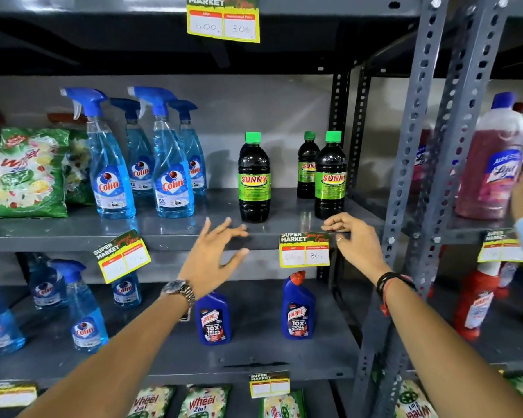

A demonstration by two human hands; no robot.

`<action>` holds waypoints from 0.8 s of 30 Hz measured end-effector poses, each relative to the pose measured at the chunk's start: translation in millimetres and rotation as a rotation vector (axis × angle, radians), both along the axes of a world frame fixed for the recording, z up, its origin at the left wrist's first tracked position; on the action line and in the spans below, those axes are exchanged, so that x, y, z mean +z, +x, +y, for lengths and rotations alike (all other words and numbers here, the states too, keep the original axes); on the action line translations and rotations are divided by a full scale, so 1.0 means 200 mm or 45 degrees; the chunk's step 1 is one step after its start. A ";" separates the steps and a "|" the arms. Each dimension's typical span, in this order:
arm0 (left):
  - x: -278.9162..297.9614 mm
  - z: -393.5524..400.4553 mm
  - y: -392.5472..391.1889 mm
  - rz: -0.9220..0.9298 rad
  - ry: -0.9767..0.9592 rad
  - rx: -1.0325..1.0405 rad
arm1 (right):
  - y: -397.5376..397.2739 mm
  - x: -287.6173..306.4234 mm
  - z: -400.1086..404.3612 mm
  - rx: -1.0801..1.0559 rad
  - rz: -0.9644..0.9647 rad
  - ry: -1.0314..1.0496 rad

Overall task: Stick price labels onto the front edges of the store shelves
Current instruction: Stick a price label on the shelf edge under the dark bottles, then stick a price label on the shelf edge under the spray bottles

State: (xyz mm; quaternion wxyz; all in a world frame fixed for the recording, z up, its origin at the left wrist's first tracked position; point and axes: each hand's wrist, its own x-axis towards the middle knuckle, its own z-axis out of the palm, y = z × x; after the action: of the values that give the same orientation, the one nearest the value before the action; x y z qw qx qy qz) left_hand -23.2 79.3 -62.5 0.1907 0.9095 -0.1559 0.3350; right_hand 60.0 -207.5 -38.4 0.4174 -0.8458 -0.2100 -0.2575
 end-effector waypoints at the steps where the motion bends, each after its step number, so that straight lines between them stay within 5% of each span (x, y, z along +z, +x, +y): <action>1: 0.00 0.08 -0.03 -0.050 0.036 0.067 | -0.01 0.01 0.01 -0.011 0.029 0.019; 10: 0.12 0.97 -0.22 -0.149 0.112 0.420 | -0.16 0.03 0.54 -0.200 -0.173 0.052; 19: 0.11 1.49 -0.38 -0.018 0.244 0.314 | -0.34 0.00 1.49 0.163 -0.161 0.042; 24: 0.08 1.55 -0.33 0.023 0.214 0.210 | -0.40 -0.05 1.72 0.119 -0.091 0.026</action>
State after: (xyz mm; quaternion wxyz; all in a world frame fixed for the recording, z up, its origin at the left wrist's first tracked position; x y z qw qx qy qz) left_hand -89.8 389.5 -46.0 0.0872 0.9350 -0.1064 0.3270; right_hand -20.6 135.6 -48.5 0.4297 -0.8210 -0.2614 -0.2701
